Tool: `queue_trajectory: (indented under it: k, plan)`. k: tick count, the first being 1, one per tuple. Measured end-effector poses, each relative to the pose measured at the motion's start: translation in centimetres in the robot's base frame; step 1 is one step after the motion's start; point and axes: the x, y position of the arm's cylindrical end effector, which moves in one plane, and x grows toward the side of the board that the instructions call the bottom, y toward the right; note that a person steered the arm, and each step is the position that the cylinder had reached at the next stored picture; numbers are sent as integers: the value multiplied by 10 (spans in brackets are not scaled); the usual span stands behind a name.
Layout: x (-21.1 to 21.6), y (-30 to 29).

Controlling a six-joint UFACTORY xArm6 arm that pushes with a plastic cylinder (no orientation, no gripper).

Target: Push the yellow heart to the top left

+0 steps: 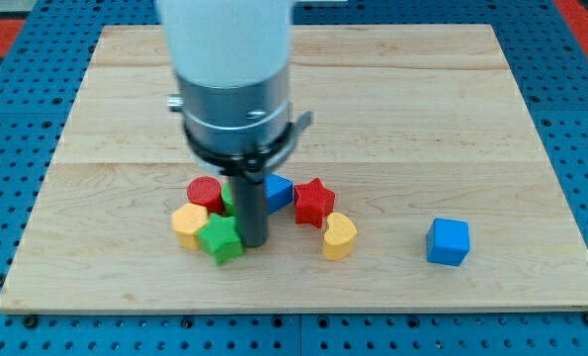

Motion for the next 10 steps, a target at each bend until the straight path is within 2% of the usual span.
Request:
queue_trajectory:
  k: [1, 2, 3, 4, 7, 8, 10]
  plan:
    - [17, -6]
    - [42, 28]
    - [40, 77]
    - [7, 114]
    - [-97, 156]
    - [-109, 164]
    - [-107, 204]
